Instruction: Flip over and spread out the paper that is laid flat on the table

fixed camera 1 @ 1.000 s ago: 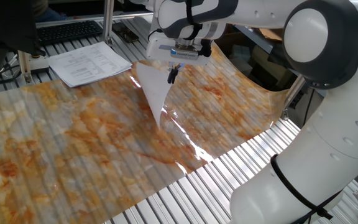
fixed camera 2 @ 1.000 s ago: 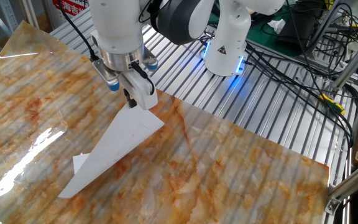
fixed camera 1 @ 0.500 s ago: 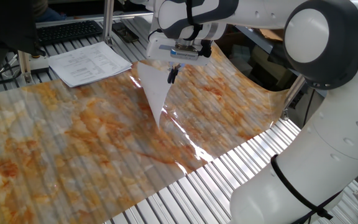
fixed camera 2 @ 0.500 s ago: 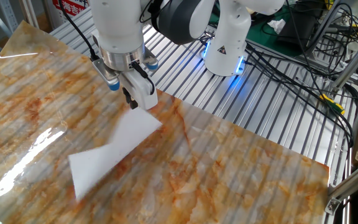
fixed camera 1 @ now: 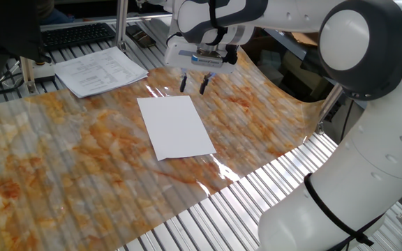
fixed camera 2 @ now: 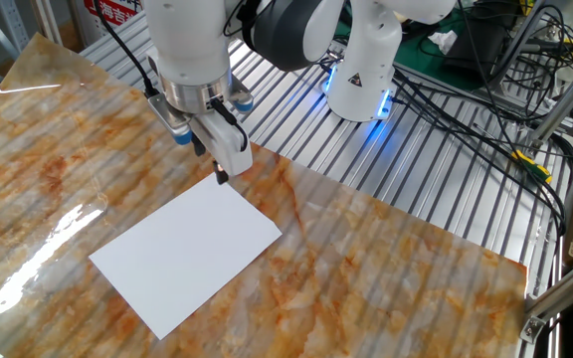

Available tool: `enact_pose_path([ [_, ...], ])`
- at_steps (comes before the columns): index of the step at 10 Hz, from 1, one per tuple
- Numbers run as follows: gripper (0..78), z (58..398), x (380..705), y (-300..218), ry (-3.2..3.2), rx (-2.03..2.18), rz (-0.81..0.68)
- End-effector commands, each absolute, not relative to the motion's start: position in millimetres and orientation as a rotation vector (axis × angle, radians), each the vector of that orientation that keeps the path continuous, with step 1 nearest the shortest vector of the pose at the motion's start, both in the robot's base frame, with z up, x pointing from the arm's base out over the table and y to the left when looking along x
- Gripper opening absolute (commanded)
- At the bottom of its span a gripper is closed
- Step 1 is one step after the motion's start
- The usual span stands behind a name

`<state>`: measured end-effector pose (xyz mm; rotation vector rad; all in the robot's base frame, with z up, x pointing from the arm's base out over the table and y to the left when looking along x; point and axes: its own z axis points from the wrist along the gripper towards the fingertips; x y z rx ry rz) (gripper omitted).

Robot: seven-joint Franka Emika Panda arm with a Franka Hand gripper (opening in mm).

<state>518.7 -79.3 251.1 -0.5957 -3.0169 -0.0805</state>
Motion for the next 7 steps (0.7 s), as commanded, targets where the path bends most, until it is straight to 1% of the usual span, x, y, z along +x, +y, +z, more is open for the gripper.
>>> enact_pose_path([
  [1, 77.5, 253, 519, -80, -3.027, -0.607, -0.081],
  [6, 77.5, 253, 519, -80, -3.027, -0.607, -0.081],
  [7, 77.5, 248, 517, -62, -3.069, -0.228, 0.055],
])
